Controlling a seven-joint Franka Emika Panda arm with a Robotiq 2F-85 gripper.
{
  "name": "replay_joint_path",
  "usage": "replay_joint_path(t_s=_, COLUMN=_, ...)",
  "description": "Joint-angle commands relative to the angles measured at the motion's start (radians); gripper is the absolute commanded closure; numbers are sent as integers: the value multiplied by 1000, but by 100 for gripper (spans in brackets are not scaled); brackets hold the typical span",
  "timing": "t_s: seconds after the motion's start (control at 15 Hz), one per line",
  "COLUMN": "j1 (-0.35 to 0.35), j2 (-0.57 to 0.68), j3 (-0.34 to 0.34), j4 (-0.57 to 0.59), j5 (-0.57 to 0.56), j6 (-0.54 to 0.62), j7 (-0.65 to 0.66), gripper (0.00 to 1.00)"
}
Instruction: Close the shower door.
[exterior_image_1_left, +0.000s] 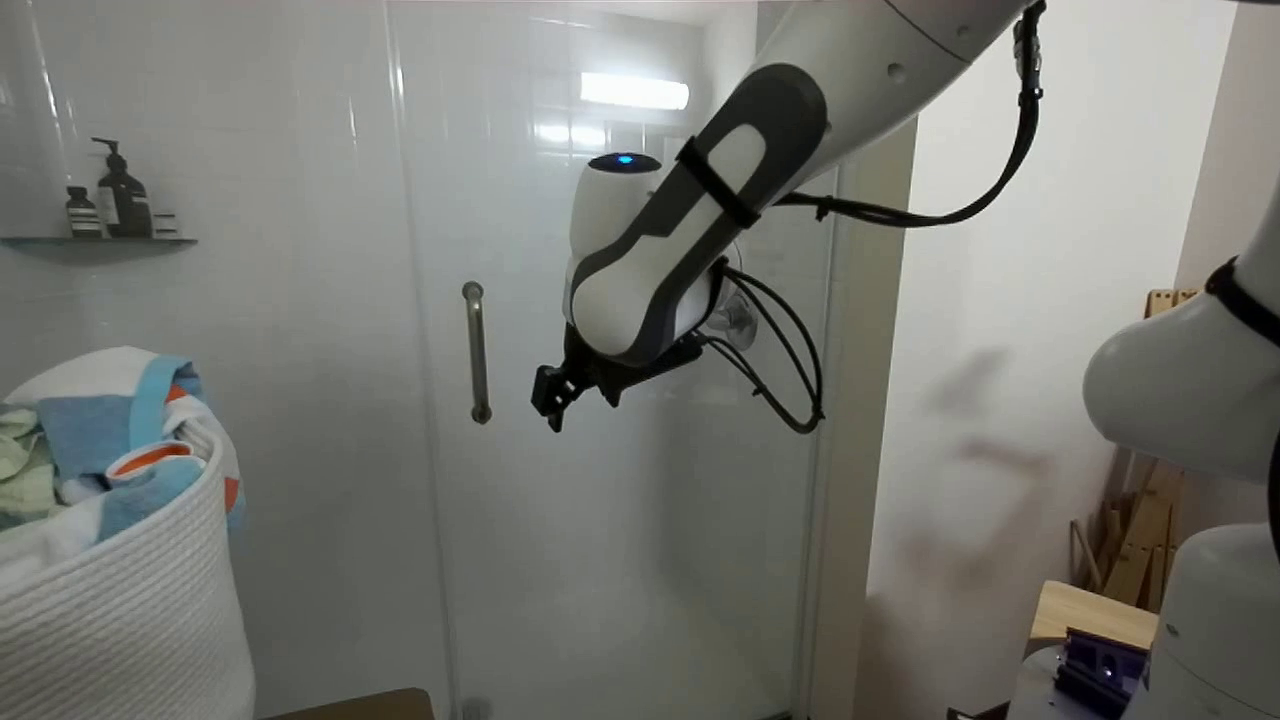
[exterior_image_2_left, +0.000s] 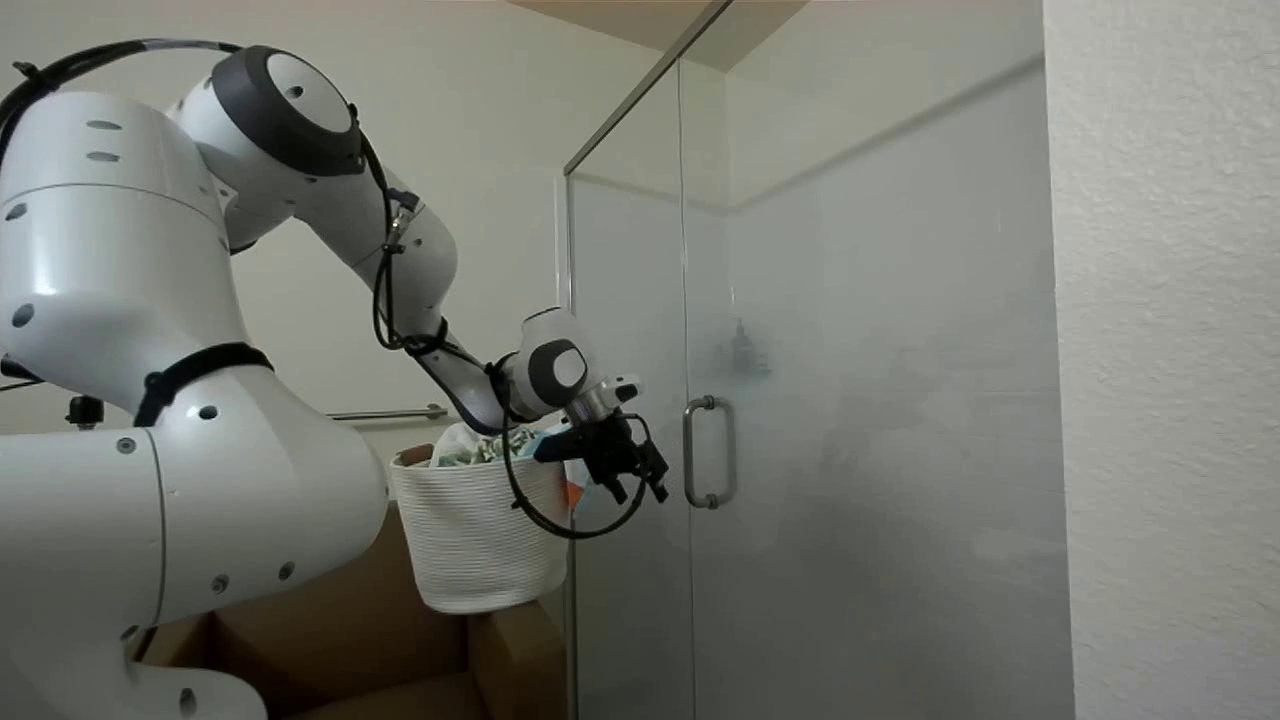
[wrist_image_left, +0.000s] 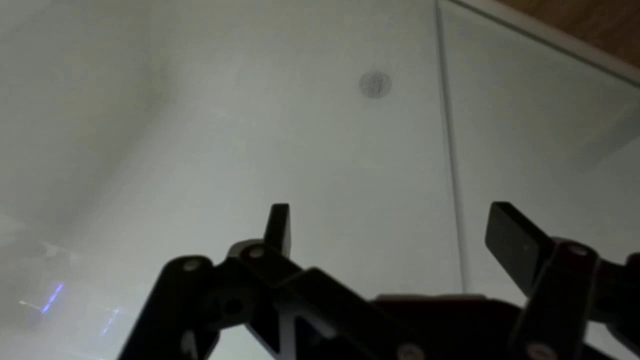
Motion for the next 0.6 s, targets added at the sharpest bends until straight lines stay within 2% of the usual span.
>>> replay_joint_path(t_s=0.0, j1=48, j2=141, j3=-29, j4=-22, j5=21, j6=-120, j7=-136, gripper=0)
replay_joint_path(t_s=0.27, j1=121, j2=205, j3=-123, j4=15, j5=17, j6=-351, j7=-223, gripper=0)
replay_joint_path(t_s=0.33, j1=109, j2=241, j3=-114, j4=26, j5=-22, j6=-405, j7=-214, gripper=0)
replay_joint_path(t_s=0.4, j1=99, j2=147, j3=-97, j4=17, j5=-2, j6=-326, j7=-162, gripper=0)
replay_joint_path(t_s=0.53, j1=99, j2=161, j3=-102, j4=24, j5=-2, j6=-341, j7=-166, gripper=0)
